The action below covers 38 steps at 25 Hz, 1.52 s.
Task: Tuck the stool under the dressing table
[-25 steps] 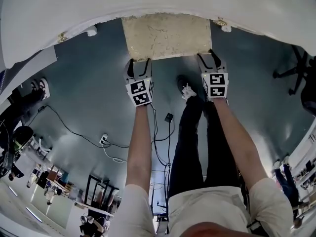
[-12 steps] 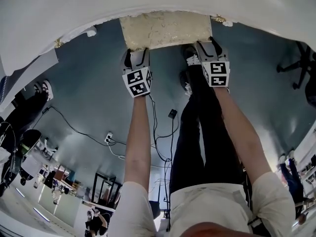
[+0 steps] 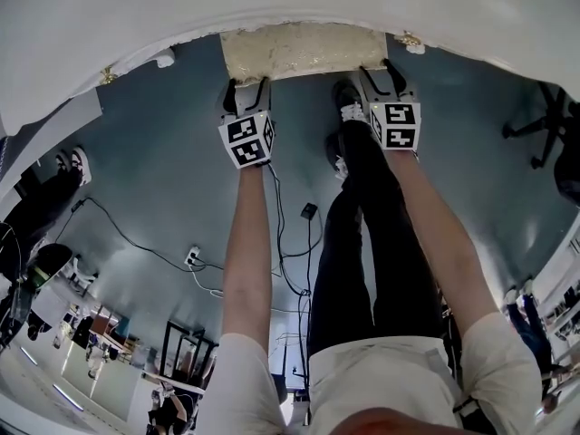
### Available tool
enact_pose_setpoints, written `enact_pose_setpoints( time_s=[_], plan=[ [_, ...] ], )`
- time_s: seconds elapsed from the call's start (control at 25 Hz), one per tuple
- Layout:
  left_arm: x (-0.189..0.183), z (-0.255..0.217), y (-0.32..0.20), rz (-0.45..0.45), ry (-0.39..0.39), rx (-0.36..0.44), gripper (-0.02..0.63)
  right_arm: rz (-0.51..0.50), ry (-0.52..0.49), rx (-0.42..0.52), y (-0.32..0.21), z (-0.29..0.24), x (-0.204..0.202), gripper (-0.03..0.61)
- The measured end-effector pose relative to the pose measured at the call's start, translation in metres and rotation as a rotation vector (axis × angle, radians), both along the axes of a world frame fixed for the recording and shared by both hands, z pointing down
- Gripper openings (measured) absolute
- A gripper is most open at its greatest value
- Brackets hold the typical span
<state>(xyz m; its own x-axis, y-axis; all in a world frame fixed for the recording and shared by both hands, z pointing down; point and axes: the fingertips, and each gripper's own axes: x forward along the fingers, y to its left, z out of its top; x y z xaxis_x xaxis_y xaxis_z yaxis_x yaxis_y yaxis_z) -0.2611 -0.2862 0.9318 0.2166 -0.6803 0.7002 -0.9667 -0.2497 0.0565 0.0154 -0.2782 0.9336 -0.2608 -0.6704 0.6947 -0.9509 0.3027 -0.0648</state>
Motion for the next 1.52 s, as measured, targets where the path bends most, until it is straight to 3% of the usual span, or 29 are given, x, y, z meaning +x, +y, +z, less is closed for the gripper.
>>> enact_pose_setpoints(
  time_s=[0.52,1.08,1.52],
  plan=[
    [-0.002,0.002,-0.015,0.011,-0.002,0.024,0.311,0.008,-0.015,0.023,-0.012,0.003,-0.002,0.25],
    [0.011,-0.004,-0.061,-0.001,0.003,0.105,0.311,0.016,-0.017,0.09,-0.058,-0.005,0.011,0.25],
    [0.014,-0.005,-0.102,-0.009,-0.015,0.101,0.311,0.034,-0.026,0.121,-0.094,-0.006,0.014,0.25]
  ],
)
